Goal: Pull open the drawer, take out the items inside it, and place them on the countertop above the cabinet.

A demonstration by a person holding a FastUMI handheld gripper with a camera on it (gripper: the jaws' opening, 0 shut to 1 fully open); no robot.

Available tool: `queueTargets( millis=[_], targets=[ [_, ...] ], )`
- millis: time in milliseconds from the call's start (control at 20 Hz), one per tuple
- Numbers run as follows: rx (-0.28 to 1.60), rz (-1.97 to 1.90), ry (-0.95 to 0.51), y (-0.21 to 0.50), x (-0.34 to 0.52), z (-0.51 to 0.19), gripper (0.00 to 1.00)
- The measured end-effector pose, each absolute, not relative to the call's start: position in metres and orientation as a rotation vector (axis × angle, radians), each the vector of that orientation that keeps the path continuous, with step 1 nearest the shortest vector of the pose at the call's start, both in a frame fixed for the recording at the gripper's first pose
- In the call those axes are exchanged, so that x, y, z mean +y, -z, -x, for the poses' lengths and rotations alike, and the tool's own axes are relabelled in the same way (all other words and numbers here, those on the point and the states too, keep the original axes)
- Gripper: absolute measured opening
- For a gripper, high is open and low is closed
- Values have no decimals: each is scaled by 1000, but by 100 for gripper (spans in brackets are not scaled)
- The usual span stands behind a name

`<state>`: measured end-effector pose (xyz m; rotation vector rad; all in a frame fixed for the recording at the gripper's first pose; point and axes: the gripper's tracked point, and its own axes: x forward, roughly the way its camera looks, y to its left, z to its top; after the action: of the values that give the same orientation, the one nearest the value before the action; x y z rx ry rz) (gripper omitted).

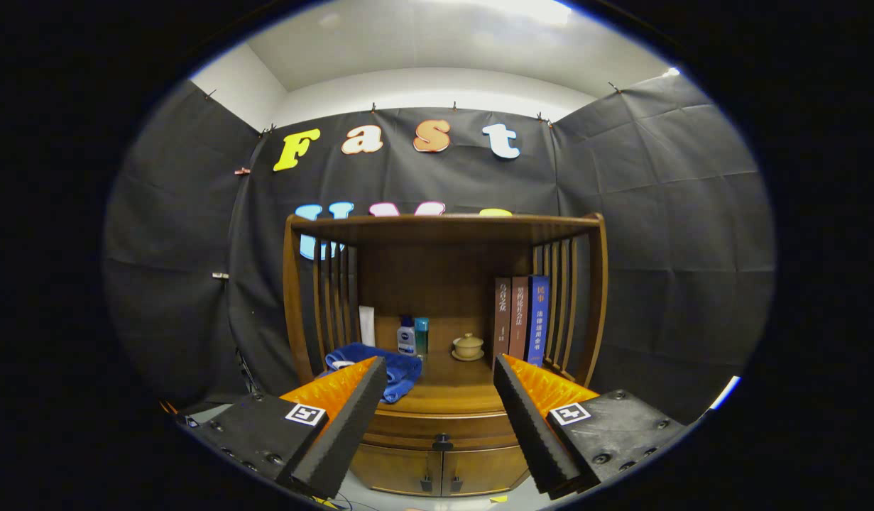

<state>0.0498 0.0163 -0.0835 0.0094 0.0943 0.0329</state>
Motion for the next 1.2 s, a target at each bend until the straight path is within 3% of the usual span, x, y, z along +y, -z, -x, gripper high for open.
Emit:
queueTargets(
  millis=[500,1200],
  targets=[
    [278,-27,-38,230,20,-97,99],
    [493,-56,28,366,3,-145,99]
  ],
)
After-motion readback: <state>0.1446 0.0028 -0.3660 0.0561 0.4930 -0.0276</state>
